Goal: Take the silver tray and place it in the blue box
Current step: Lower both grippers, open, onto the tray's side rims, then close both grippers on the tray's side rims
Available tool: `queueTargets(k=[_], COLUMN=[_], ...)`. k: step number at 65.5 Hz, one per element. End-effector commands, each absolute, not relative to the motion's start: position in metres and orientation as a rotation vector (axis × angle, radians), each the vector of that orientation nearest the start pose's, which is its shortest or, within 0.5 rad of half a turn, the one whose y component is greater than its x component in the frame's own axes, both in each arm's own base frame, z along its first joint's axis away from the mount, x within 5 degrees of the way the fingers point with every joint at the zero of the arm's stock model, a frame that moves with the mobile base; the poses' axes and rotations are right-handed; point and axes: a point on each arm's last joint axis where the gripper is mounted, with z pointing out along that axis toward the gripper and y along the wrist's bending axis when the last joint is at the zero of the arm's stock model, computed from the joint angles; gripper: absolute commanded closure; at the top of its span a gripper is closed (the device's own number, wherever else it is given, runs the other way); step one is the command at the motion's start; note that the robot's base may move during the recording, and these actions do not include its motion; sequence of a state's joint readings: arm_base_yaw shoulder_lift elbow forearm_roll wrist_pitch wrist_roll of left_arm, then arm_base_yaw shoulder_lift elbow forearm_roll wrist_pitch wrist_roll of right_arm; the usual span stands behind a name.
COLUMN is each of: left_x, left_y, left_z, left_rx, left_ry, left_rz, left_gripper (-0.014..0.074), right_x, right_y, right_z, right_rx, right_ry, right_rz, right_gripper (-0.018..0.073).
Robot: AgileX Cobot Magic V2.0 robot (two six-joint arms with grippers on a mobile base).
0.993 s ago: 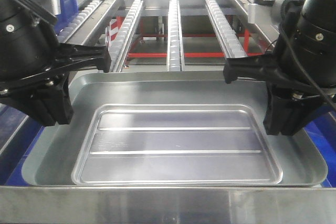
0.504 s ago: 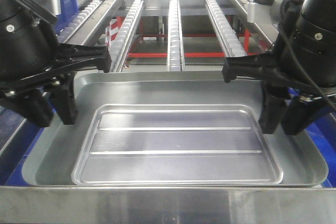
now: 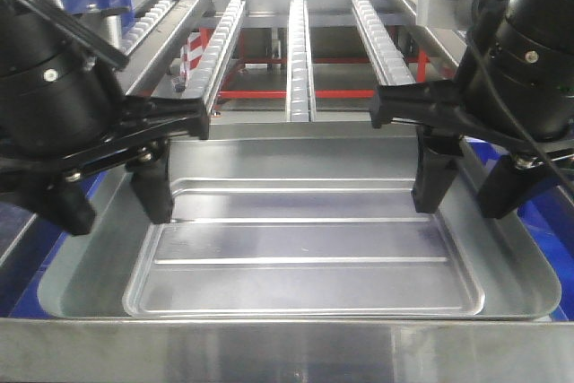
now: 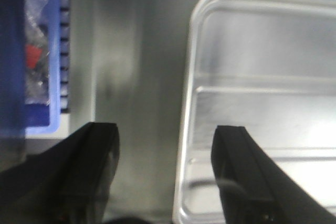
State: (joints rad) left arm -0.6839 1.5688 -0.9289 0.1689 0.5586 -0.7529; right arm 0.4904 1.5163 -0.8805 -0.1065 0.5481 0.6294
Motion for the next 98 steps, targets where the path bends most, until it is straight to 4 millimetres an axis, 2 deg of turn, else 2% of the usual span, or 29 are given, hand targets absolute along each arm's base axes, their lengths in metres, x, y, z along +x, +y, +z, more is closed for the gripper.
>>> queueTargets(k=[1,20,34,52,66,98], left_x=[0.243,0.244,0.245,0.246,0.247,0.247], left_y=[-0.191,-0.192,-0.192,-0.193,-0.194,-0.194], left_z=[0.231,0.220,0.212,0.204,0.204,0.204], left_rx=[0.062,0.053,0.053,0.063,0.063,0.063], left_ry=[2.616,2.670,2.705,2.724,2.720,2.720], left_rz=[-0.380,-0.341,-0.306,-0.279,-0.284,-0.284], left_gripper=[0.0311,0.0311,0.0311,0.0311,0.0311,0.0311], right_x=[0.265,0.267,0.270,0.272,0.275,0.270], right_y=[0.136,0.137,0.139,0.140,0.141,0.137], right_z=[0.230,0.223,0.210,0.211,0.202,0.199], right_rx=[0.066,0.066,0.065,0.053,0.050,0.056], right_ry=[2.601,2.621,2.663,2.636,2.660,2.724], right_rz=[0.303,0.290,0.264,0.275,0.259,0.207], right_gripper=[0.0132,0.0132,0.0134,0.0134,0.0134,0.0134])
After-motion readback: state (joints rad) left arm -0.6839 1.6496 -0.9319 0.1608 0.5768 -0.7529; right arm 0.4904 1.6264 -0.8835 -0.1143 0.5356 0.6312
